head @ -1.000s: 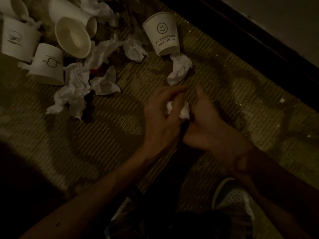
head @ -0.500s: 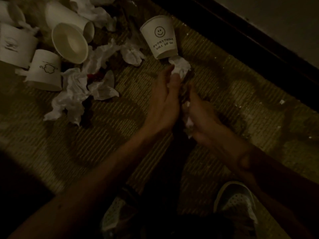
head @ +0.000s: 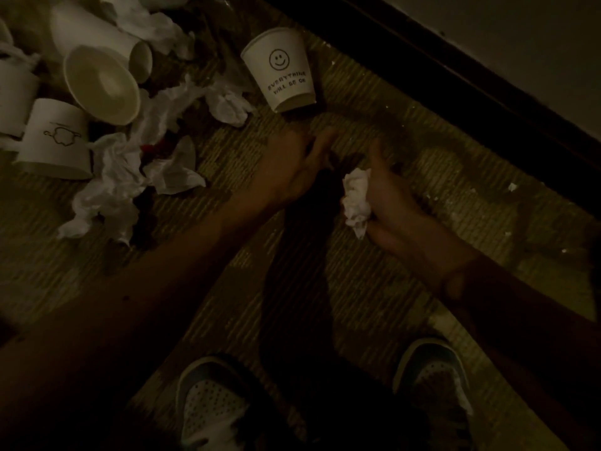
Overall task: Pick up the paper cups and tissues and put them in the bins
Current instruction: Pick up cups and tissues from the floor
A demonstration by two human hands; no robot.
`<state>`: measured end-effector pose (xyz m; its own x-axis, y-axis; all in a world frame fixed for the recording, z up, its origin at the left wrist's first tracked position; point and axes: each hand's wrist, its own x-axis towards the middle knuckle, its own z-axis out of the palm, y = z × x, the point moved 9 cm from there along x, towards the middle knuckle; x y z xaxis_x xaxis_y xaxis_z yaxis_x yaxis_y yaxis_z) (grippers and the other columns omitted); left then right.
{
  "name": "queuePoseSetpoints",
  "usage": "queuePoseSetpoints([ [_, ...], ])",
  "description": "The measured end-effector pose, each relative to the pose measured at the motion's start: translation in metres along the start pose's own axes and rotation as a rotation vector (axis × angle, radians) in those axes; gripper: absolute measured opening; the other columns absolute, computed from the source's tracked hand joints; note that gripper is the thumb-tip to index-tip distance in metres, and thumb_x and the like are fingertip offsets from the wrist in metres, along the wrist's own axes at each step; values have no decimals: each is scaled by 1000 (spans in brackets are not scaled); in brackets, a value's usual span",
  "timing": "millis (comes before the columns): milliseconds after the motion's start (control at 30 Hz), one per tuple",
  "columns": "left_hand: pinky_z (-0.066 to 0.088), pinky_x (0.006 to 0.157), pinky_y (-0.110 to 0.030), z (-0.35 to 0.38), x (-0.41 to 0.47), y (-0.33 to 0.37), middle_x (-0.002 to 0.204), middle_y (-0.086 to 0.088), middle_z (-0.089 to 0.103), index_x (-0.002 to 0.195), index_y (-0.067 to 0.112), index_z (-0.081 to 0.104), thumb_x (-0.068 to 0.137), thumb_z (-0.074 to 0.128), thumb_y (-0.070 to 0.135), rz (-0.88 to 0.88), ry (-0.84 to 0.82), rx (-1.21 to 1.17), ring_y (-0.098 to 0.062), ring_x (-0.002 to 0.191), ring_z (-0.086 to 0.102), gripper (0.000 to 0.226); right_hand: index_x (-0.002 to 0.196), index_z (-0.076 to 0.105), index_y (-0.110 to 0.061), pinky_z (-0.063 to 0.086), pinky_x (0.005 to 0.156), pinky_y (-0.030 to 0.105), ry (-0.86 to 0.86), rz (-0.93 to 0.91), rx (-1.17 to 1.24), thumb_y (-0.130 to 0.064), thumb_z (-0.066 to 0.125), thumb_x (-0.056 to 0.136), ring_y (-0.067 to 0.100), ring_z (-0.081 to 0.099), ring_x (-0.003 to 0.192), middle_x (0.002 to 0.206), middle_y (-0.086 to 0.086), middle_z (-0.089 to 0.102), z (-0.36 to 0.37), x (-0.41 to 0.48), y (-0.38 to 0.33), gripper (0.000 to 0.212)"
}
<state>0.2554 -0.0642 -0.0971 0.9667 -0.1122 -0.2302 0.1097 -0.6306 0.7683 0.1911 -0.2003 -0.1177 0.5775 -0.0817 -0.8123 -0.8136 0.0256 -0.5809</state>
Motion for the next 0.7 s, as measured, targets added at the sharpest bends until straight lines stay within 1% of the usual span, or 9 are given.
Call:
queuePoseSetpoints([
  [67,40,58,-7,-4,-11,-3,65,5,67,70,8,70,106,35,43,-96,40,-133,3,56,61,61,74,66,-16,49,55,26,-26,-16,-4,-67,29,95,22,62,55,73,10,73,4,1,-2,67],
  [100,41,58,-6,-3,-18,-3,68,1,69,76,4,72,105,33,46,-144,48,-186,1,59,63,64,75,68,-17,42,52,23,-37,-23,-17,-67,27,96,16,56,51,67,7,68,6,1,-3,68],
  [233,57,74,-27,8,-42,2,79,-9,75,85,2,74,105,29,49,-205,34,-456,-14,76,72,68,92,65,-18,48,60,32,-29,-15,-83,-72,30,92,19,64,65,81,3,71,9,5,-6,65],
  [267,58,75,-28,9,-44,4,79,-6,75,83,5,74,105,26,49,-198,26,-509,-15,78,72,69,88,64,-18,48,58,30,-18,-39,-86,-73,34,90,17,64,62,75,1,72,8,5,-9,62],
  [367,52,66,-12,4,-47,2,76,11,76,77,27,73,104,17,53,-206,7,-593,-2,78,72,67,75,60,-16,42,46,24,-47,-164,-116,-71,50,86,13,54,45,52,-3,63,12,-1,-22,56],
  [433,49,62,-10,-3,-45,-5,75,15,75,74,29,72,103,13,56,-253,13,-607,2,76,70,71,66,57,-17,38,39,19,-51,-234,-156,-63,59,86,10,50,38,48,-5,60,16,-2,-30,50],
  [533,47,61,-16,-18,-36,-11,76,10,75,62,28,75,102,9,58,-261,7,-584,0,73,69,83,64,59,-15,39,37,16,-10,-319,-163,-46,69,86,7,56,40,50,-5,62,21,1,-45,40],
  [600,48,60,-20,-31,-30,-12,75,5,75,62,26,76,103,13,57,-233,17,-587,-3,69,69,81,69,60,-13,42,38,16,-27,-365,-160,-40,72,86,6,61,47,54,-4,65,30,2,-58,34],
  [700,51,53,-21,-57,-21,-25,71,3,73,80,17,72,105,38,45,-275,181,-676,-8,62,69,50,67,57,-15,42,39,15,-61,-450,-238,-34,71,88,0,56,42,58,-3,62,45,3,-83,32],
])
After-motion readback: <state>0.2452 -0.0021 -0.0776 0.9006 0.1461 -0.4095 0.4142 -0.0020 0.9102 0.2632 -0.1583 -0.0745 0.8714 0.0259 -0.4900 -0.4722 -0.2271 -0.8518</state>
